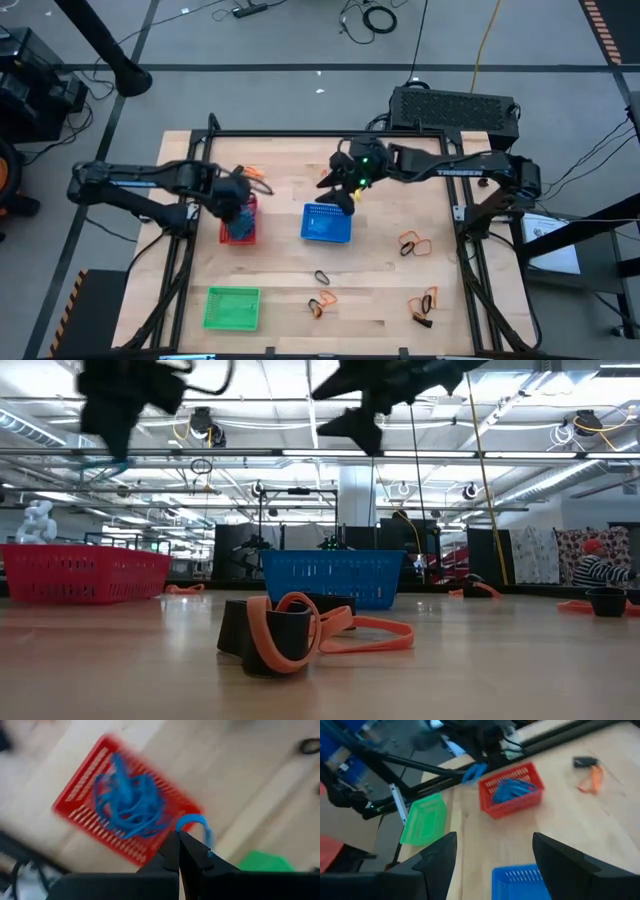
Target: Sort rubber bands into baskets
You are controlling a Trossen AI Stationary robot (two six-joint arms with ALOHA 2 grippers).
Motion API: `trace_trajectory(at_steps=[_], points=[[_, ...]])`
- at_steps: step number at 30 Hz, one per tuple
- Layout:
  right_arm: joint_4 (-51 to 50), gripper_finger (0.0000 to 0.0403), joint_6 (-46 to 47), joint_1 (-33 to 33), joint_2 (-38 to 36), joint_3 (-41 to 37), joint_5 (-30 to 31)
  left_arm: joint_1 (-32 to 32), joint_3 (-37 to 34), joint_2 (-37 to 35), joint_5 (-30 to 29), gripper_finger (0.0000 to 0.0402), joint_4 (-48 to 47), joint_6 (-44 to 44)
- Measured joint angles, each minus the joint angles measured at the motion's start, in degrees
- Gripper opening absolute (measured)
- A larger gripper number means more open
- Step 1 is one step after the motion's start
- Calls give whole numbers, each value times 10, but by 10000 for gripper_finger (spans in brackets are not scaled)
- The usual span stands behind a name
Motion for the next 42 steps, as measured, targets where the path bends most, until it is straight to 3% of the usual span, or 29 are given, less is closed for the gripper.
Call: trace_trajectory(at_steps=[5, 14, 18, 23, 33, 42], points=[[63, 251, -15, 29, 37, 0, 1, -28, -78, -34, -48, 0, 21, -47], [86, 251, 129, 57, 65, 0, 2, -28, -190, -36, -79, 0, 145, -40], [60, 251, 176, 72, 57, 0, 3, -27, -202, -36, -81, 0, 178, 2], [-41, 251, 230, 106, 41, 0, 7, -25, -202, -36, -90, 0, 174, 59], [-282, 251, 349, 194, 29, 0, 49, -14, -202, -36, -91, 1, 172, 93], [-357, 251, 379, 261, 14, 0, 50, -14, -202, -36, -90, 47, 143, 93]])
